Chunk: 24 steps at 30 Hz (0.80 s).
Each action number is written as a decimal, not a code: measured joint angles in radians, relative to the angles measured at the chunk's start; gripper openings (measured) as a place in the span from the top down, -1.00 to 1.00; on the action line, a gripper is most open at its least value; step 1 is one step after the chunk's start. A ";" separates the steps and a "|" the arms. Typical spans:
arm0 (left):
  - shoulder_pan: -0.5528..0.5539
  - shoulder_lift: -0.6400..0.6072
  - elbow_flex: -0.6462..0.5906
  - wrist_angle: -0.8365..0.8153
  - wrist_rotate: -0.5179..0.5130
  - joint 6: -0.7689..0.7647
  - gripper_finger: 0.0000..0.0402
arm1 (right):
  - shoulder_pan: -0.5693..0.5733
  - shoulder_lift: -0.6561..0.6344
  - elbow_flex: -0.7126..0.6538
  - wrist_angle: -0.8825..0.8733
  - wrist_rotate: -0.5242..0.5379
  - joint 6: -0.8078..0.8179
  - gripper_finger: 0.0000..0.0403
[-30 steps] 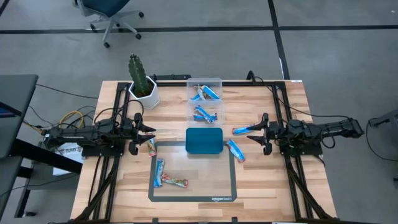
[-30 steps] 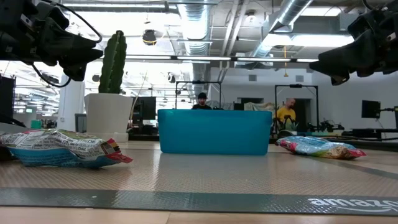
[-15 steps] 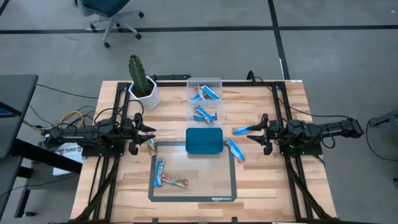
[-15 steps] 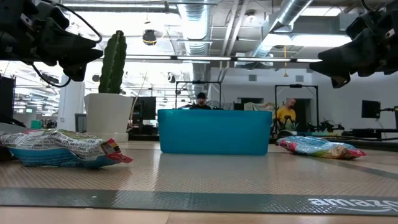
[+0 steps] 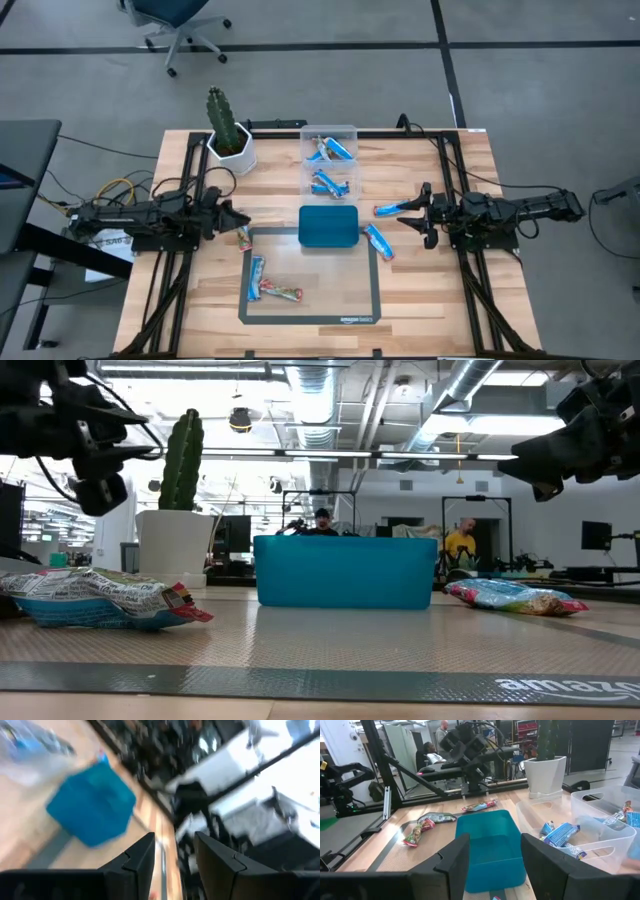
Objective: Pick and place Granola Bars by type
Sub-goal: Put the blue granola bar into the bottom transparent bin
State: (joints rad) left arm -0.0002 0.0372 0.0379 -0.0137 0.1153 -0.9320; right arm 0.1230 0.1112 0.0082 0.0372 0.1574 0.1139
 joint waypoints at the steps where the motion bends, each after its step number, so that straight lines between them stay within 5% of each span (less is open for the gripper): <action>1: 0.000 0.015 0.017 -0.028 0.028 0.018 0.36 | 0.000 0.000 0.000 0.000 0.000 0.000 0.16; 9: 0.000 0.260 0.309 -0.479 -0.055 0.178 0.36 | 0.000 0.000 0.000 0.000 0.000 0.000 0.15; 17: -0.021 0.568 0.413 -0.512 -0.089 0.032 0.36 | 0.000 0.000 0.000 0.000 0.000 0.000 0.16; 24: -0.191 0.743 0.416 -0.487 -0.126 -0.150 0.36 | 0.000 0.000 0.000 0.000 0.000 0.000 0.15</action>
State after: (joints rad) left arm -0.1912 0.7805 0.4536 -0.5010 -0.0102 -1.0822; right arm 0.1230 0.1116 0.0078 0.0372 0.1577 0.1139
